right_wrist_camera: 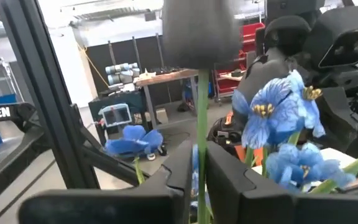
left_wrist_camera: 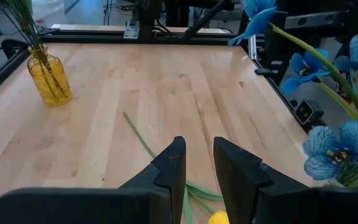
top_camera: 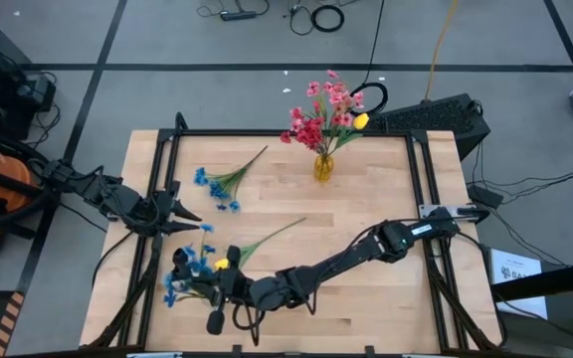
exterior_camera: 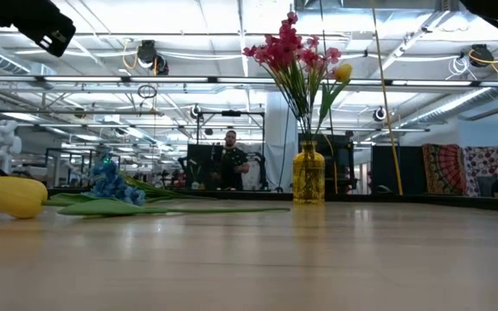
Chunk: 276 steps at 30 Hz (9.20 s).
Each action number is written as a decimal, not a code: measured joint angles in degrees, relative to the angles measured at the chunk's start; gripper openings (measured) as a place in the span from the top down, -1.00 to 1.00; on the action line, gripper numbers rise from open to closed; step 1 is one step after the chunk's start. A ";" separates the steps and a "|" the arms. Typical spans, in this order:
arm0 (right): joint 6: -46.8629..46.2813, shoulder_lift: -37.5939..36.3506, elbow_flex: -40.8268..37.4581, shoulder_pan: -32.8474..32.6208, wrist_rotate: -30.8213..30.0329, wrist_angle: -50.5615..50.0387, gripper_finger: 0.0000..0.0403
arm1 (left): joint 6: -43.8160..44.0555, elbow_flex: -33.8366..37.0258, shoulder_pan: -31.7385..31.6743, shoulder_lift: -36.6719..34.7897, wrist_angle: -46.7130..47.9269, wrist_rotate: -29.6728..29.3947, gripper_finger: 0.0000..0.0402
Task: Sort flowers into vase by color
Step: Put the black flower into the transparent vase, then put the yellow flower into the yellow vase
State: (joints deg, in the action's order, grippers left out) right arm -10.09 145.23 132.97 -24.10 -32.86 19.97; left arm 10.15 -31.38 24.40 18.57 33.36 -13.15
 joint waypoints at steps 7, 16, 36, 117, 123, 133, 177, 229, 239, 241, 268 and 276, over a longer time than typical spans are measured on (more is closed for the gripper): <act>-3.78 -0.04 0.02 -0.59 -0.02 -3.83 0.61 | 0.09 0.00 0.00 0.00 0.02 0.00 0.56; -0.40 -2.83 0.00 -2.01 -2.01 -7.12 0.39 | 1.55 0.00 0.00 0.01 0.28 0.48 0.56; -4.52 -11.95 0.00 -4.26 -15.08 -26.50 0.66 | 1.55 0.00 0.00 0.06 0.59 0.72 0.56; 10.45 -23.60 -44.57 22.29 44.94 -30.83 0.60 | 18.31 -0.02 -11.04 15.19 6.34 -14.85 0.56; 18.29 -15.48 -33.92 22.06 44.76 -42.81 0.43 | 23.42 -0.02 -11.06 15.33 6.38 -14.36 0.56; 20.95 -8.70 -27.17 22.05 40.02 -51.80 0.35 | 26.32 -0.02 -11.20 15.69 5.97 -17.08 0.56; -37.76 -75.76 -93.71 6.37 -4.05 -24.31 1.00 | 16.69 -0.02 -14.66 15.67 5.37 -17.09 0.56; 6.50 -65.57 -106.25 59.37 45.25 53.06 1.00 | 13.48 -0.02 -17.42 18.60 -7.41 -17.09 0.56; 6.45 -65.64 -106.22 59.21 48.45 46.76 1.00 | 13.48 -0.02 -17.42 18.60 -7.41 -17.09 0.56; 6.43 -65.68 -106.22 59.13 49.32 46.17 1.00 | 13.48 -0.02 -17.42 18.60 -7.39 -17.09 0.56; 6.25 -65.60 -106.27 59.13 49.54 24.17 1.00 | 13.56 -0.02 -17.42 18.60 -7.58 -17.09 0.56; 1.58 -68.24 -106.27 59.13 49.44 20.76 0.94 | 13.51 -0.02 -17.42 18.60 -7.54 -17.09 0.56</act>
State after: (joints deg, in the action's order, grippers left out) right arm -8.51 76.98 26.70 35.03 16.58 40.74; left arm 23.66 -31.40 6.98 37.17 25.82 -30.24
